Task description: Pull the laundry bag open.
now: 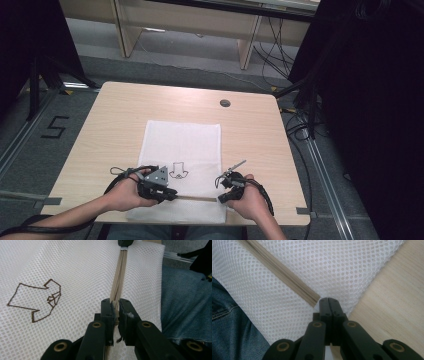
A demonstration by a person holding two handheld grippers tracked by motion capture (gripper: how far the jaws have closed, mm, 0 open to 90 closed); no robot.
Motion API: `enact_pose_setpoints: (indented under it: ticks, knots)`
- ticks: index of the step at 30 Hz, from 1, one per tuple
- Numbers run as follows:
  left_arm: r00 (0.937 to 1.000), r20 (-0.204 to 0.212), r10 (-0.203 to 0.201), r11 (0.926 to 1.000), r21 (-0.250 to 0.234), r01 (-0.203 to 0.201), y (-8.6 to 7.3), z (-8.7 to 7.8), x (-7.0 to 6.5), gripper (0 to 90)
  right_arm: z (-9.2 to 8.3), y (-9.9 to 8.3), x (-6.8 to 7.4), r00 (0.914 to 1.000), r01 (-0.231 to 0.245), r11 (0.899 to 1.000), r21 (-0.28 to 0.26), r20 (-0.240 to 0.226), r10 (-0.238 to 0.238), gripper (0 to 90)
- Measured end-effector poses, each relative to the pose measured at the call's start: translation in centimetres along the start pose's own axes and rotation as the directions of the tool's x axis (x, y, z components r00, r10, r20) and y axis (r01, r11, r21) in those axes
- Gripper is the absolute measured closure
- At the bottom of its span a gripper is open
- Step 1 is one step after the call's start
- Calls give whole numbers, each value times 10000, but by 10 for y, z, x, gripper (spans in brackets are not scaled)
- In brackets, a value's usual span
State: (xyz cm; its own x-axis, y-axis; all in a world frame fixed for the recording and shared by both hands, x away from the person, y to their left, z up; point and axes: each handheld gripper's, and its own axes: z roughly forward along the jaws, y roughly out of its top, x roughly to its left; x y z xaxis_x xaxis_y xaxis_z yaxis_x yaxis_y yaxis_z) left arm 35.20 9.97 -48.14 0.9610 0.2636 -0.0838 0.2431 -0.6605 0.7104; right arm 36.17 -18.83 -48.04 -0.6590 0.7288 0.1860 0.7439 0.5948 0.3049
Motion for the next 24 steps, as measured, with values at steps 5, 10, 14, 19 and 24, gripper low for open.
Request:
enact_pose_setpoints:
  ticks: [5,10,14,19,24]
  knots:
    - [10000,6,-70,10000,-1,70,-2,-2,1,820,0,0,1,9997,-258,9996,81,-54,259,900]
    - [10000,4,-61,10000,-33,61,-3,-2,1,820,0,0,1,9998,-168,9999,37,-58,168,900]
    - [10000,-59,68,10000,42,-68,-3,-3,1,820,0,0,1,9998,-192,9998,69,-37,192,900]
    - [9999,-3,-157,9999,-13,157,-6,-5,2,820,0,0,0,9999,-154,9999,46,-43,154,900]
    - [9999,-8,-167,9999,-39,167,-7,-7,2,820,0,0,1,9998,-184,9998,59,-43,185,900]
